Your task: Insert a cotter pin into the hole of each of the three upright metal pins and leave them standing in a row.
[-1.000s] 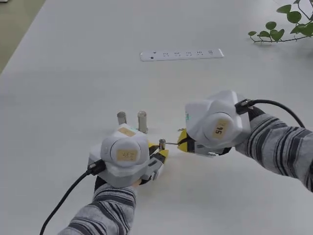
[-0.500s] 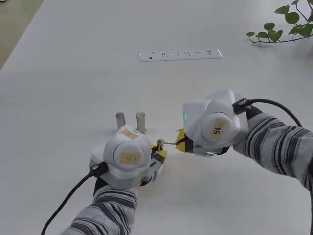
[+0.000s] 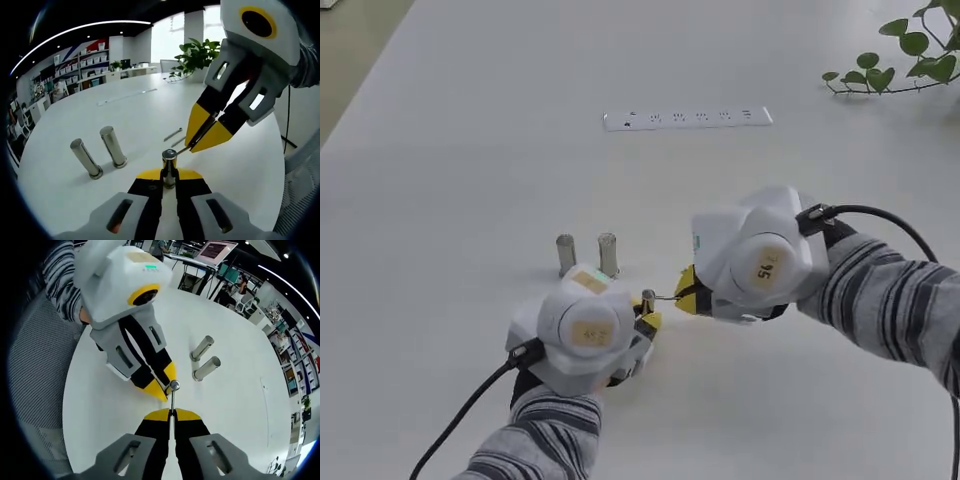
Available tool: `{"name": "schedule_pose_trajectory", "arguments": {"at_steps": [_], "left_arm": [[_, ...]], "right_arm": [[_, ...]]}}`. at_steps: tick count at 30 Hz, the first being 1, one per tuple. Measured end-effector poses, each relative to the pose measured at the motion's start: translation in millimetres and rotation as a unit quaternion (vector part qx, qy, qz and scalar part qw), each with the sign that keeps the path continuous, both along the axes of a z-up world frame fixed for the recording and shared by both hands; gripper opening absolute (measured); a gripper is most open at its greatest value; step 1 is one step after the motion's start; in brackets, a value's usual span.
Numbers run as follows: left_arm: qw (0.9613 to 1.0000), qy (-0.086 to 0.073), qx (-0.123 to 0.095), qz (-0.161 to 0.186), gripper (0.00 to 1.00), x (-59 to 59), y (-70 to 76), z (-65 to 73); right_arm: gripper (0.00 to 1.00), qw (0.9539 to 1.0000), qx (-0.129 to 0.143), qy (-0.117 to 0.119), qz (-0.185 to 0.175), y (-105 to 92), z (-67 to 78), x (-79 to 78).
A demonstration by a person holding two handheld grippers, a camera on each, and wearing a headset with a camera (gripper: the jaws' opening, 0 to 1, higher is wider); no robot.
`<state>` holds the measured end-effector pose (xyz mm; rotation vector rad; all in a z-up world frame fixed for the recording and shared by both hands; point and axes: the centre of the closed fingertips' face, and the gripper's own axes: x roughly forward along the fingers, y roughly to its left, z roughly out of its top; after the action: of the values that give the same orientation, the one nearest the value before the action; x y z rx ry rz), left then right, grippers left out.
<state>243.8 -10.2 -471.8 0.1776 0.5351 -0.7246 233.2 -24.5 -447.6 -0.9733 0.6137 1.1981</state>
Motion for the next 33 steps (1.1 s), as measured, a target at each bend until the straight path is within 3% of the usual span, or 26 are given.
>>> {"name": "schedule_pose_trajectory", "arguments": {"at_steps": [4,29,33], "left_arm": [[1.0000,-0.001,-0.002,0.003,0.05,0.0,0.2,0.1],[0.9996,0.004,-0.015,0.024,0.05,-0.3,0.1,-1.1],[0.9994,0.007,-0.018,0.029,0.05,-0.1,0.3,-1.6]], "right_arm": [[0.00,0.9999,-0.006,-0.008,0.008,2.5,-0.1,0.6],[0.00,0.9998,0.015,-0.010,0.003,17.3,0.1,1.8],[0.00,0.9996,0.029,-0.008,-0.002,19.8,4.0,1.4]]}}
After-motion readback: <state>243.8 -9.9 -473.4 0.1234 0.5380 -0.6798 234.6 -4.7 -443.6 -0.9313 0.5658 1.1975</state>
